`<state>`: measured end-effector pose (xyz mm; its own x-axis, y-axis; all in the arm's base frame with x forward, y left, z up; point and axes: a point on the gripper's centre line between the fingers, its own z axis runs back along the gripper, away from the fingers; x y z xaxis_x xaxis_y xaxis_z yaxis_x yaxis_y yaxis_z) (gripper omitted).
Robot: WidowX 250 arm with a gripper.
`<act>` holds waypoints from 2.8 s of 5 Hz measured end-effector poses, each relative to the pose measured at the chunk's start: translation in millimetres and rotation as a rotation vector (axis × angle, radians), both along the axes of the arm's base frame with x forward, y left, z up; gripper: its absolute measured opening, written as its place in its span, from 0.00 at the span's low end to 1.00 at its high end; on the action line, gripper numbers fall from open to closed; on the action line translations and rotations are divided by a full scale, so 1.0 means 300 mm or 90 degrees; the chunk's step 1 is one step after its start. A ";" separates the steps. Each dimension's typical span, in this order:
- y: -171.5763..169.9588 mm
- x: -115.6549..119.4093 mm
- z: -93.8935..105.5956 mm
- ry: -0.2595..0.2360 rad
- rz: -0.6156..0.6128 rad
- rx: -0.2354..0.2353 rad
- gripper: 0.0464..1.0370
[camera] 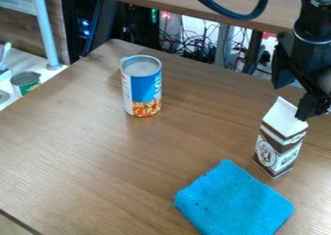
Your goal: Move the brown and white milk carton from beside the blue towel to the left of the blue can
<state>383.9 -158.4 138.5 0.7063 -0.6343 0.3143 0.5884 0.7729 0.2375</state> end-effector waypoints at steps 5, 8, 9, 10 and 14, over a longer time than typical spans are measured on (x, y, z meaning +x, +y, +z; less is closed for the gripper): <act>-0.012 -0.020 -0.032 0.023 0.108 -0.066 0.96; 0.019 -0.003 -0.089 0.049 0.155 -0.076 0.96; 0.022 -0.003 -0.099 0.056 0.162 -0.085 0.96; 0.033 0.000 -0.133 0.073 0.174 -0.087 0.92; 0.095 -0.067 0.102 -0.010 0.189 -0.113 0.82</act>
